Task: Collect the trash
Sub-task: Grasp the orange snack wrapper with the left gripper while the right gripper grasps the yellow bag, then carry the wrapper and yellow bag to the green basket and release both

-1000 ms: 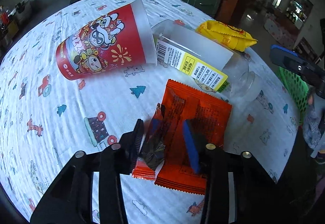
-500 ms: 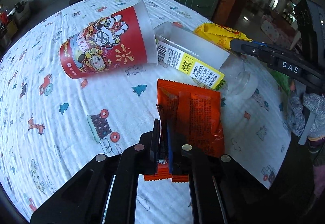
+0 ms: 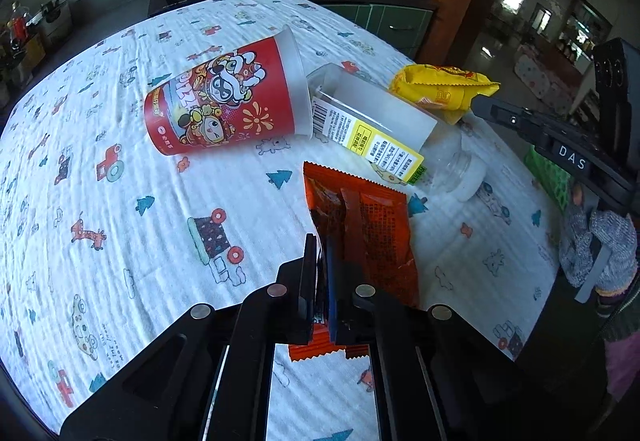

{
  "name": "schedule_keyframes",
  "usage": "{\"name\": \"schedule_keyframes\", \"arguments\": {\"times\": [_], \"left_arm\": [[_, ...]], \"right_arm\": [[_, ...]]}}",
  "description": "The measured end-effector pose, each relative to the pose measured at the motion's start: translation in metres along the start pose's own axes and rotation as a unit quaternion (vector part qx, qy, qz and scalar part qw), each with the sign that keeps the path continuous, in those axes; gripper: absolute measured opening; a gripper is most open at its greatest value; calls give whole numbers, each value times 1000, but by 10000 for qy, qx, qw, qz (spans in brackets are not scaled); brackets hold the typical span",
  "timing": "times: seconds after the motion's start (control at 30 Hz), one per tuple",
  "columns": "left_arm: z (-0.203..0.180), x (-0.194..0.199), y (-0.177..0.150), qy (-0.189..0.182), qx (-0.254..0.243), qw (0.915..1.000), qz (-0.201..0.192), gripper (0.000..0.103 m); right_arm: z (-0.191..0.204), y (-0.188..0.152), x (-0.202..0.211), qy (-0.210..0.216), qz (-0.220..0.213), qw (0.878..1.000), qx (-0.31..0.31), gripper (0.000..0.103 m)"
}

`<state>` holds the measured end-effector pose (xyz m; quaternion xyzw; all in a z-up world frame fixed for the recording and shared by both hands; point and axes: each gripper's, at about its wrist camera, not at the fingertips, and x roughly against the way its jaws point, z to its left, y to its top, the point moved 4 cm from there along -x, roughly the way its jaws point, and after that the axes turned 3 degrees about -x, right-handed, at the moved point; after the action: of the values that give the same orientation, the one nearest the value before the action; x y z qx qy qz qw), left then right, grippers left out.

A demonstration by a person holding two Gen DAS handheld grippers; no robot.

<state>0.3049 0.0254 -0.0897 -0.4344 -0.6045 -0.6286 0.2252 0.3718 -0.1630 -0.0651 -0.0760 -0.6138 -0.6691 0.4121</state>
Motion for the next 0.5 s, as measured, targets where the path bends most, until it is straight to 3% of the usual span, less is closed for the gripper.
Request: {"name": "schedule_keyframes", "arguments": {"times": [0.5], "left_arm": [[-37,43,6,-365,-103,9983,-451,0]], "right_arm": [[-13,-25,95,-241,-602,9976,-257,3]]}}
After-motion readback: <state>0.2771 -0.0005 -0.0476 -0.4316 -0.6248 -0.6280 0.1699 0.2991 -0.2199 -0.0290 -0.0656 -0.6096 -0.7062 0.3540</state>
